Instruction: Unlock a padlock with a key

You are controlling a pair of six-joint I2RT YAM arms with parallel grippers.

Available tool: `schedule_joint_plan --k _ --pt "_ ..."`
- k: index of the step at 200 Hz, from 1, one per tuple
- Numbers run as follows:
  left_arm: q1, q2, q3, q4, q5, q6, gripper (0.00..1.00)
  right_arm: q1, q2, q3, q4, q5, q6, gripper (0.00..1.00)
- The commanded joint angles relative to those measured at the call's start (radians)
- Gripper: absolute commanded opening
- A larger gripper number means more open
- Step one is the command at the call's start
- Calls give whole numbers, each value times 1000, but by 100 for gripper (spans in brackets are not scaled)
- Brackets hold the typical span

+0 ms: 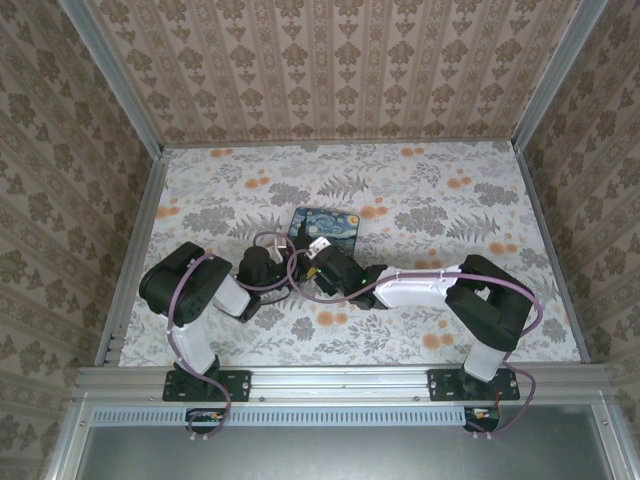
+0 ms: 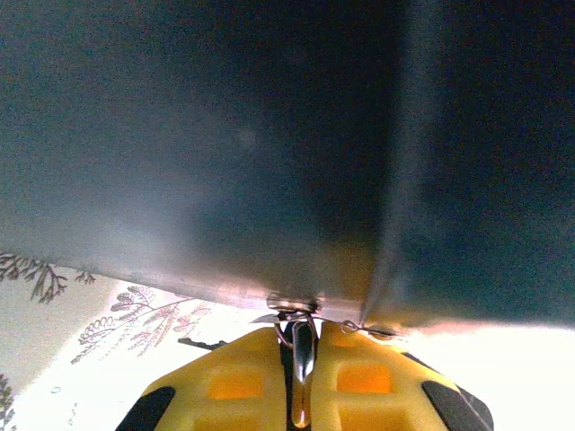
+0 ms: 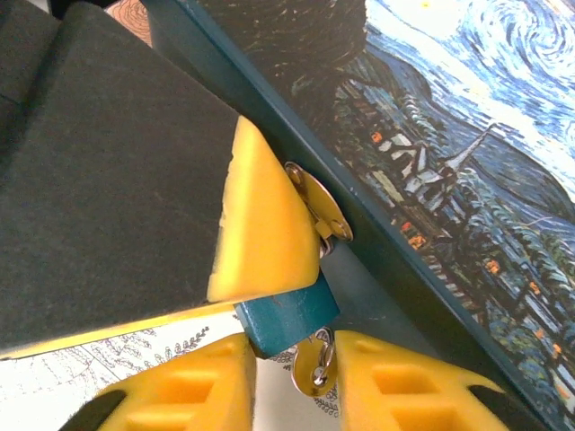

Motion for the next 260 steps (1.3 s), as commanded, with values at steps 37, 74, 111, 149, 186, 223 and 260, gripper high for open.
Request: schedule_joint_plan --k 37,74,111,149,186,223,260 --pt "-7 -19 -13 29 38 13 0 -41 0 -2 12 -48 32 4" --pt "-5 -11 -15 28 35 27 0 -101 -84 -75 93 -274 139 3" --pt "-4 19 -16 27 32 56 0 -162 -229 -225 249 -421 340 59" --pt "-5 44 -22 18 34 107 11 -173 -253 -338 411 -467 535 61" --pt "-7 -6 -33 -54 32 174 38 -174 -173 -353 520 -497 645 61" --pt "-7 -161 -36 -235 20 249 53 -196 -103 -332 570 -495 680 61" --pt "-5 -445 3 -659 -40 407 65 -257 -85 -301 570 -495 672 60"
